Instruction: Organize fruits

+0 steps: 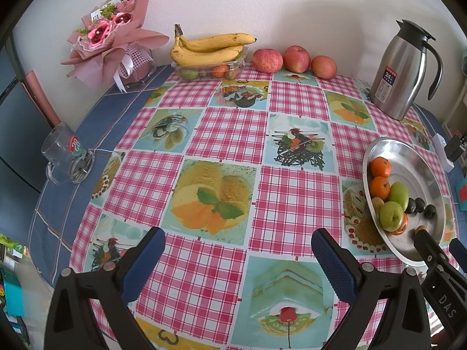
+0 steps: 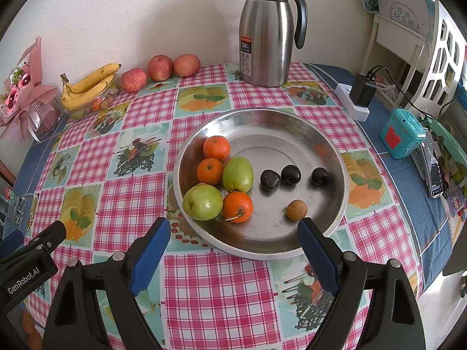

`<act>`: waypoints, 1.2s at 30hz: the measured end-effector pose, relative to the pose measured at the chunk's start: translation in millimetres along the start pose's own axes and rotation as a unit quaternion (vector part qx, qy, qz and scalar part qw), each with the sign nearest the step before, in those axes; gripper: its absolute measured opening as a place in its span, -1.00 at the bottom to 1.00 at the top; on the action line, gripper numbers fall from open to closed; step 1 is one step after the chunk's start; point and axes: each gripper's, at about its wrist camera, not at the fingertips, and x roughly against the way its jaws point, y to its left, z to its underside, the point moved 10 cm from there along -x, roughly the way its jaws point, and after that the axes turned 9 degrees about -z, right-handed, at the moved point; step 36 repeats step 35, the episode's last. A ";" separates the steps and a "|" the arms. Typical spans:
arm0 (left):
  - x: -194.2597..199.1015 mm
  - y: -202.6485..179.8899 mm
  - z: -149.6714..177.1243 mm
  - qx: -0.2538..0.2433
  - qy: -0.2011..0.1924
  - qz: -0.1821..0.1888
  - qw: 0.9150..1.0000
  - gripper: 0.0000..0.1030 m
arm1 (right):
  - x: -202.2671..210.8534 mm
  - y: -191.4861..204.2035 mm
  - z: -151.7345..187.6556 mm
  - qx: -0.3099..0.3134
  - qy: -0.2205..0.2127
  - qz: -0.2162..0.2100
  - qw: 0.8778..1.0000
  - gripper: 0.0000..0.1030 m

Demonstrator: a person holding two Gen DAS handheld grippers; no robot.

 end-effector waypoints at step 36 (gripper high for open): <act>6.4 1.0 -2.8 0.011 -0.012 0.006 1.000 0.97 | -0.1 0.5 -0.1 -0.001 0.000 0.001 1.000 0.73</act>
